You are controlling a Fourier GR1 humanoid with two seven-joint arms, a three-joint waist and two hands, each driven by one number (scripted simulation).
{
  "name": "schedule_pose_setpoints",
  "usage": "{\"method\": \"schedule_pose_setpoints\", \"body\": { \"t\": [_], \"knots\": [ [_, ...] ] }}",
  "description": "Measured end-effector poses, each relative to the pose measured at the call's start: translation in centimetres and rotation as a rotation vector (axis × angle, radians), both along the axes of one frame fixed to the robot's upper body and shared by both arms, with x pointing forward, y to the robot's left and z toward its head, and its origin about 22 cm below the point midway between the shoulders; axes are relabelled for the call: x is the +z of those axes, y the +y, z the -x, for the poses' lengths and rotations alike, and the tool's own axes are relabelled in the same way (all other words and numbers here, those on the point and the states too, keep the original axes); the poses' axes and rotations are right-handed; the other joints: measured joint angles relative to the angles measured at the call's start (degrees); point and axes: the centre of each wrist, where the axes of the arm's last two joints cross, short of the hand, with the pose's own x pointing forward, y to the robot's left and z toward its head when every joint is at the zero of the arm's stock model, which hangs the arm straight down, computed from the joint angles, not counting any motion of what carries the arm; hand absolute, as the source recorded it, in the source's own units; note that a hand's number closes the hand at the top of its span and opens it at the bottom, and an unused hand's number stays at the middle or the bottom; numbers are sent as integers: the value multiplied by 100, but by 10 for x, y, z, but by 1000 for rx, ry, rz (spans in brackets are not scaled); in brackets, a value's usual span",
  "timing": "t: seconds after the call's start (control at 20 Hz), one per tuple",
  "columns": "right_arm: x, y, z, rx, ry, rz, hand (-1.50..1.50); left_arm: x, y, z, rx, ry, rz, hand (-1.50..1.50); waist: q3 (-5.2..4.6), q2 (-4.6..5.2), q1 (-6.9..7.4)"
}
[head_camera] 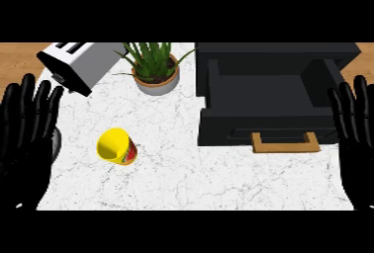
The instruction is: Pick up the cup, place it into the drawer and close the drawer
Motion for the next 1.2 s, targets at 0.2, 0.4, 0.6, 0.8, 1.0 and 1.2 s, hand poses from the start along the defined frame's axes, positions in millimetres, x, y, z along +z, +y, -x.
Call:
{"method": "schedule_pose_setpoints", "body": {
  "t": [0.2,0.4,0.6,0.8,1.0,1.2],
  "knots": [
    [0,-4,6,-25,9,7,-150,0,-4,4,-106,18,-4,-150,55,68,49],
    [-3,-7,5,-16,39,55,-150,-12,-6,9,-257,120,37,-150,73,99,83],
    [-5,-12,2,-9,79,106,-150,-23,2,8,-317,225,107,-150,81,110,90],
    [0,-14,-4,-1,88,120,-150,-41,10,11,-339,281,140,-150,86,113,99],
    [-7,-21,-8,9,94,126,-150,-56,27,3,-312,322,157,-150,87,114,95],
    [-4,-25,-12,7,90,124,-150,-76,40,-7,-257,360,133,-150,87,115,90]
  ]
}}
